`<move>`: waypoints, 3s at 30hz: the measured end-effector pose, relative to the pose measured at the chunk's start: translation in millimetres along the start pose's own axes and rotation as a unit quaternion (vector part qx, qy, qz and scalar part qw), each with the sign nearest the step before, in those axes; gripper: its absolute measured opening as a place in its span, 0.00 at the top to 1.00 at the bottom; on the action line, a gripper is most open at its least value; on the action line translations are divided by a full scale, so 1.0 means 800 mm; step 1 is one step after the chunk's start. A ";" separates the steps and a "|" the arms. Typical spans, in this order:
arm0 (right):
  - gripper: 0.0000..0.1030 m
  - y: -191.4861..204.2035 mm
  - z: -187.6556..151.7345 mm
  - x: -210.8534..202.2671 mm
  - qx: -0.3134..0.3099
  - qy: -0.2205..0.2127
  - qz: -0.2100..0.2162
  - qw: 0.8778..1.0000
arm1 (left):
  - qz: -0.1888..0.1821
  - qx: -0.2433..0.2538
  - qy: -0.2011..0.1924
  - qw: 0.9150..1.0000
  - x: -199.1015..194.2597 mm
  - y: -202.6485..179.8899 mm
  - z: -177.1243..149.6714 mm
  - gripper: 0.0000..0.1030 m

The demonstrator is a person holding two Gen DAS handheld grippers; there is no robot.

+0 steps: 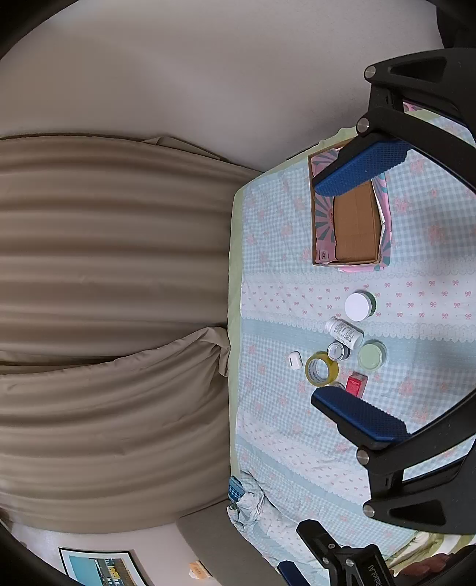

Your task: Organize rigid objects

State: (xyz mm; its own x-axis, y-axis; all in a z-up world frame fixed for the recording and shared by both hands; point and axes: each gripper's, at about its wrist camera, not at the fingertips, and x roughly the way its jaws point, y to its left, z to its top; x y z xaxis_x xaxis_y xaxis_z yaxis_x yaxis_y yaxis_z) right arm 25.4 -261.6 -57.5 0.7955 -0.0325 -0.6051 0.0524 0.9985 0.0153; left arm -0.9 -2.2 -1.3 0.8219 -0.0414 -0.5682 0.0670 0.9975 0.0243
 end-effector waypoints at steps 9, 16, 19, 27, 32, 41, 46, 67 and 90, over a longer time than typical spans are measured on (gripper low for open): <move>0.00 0.000 -0.001 0.000 0.001 -0.002 0.000 1.000 | -0.002 -0.001 0.001 1.000 0.001 0.003 0.003 0.01; 0.00 0.001 0.002 0.000 0.001 -0.002 0.001 1.000 | -0.002 0.000 0.002 1.000 0.004 0.001 0.004 0.01; 0.00 0.002 0.002 -0.001 0.001 -0.002 0.001 1.000 | -0.002 -0.002 0.005 1.000 0.006 0.002 0.004 0.01; 0.00 0.001 0.001 0.000 0.001 -0.004 0.001 1.000 | -0.005 -0.004 0.006 1.000 0.006 0.005 0.003 0.01; 0.00 0.001 0.001 0.000 0.001 -0.003 0.001 1.000 | -0.004 -0.007 0.007 1.000 0.005 0.007 -0.001 0.01; 0.00 0.002 0.001 -0.002 -0.002 0.004 0.008 1.000 | -0.003 -0.025 0.019 1.000 0.006 0.004 -0.005 0.01; 0.00 -0.006 0.001 -0.001 -0.007 0.009 0.011 1.000 | 0.014 -0.019 0.030 0.999 0.009 -0.004 -0.006 0.00; 0.00 0.078 -0.038 0.128 0.079 0.117 -0.017 0.990 | -0.062 0.025 0.149 0.987 0.207 0.117 -0.020 0.01; 0.00 0.165 -0.182 0.415 0.080 0.345 -0.028 0.935 | -0.100 0.109 0.377 0.915 0.609 0.071 -0.141 0.04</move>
State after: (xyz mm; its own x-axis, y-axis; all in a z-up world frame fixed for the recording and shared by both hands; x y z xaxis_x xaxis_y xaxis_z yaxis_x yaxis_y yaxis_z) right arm 208.8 -134.3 -372.4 0.2138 0.0070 -0.9769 0.2166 0.9747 0.0544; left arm 339.1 40.5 -369.7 0.1636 -0.0873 -0.9827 0.3514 0.9359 -0.0246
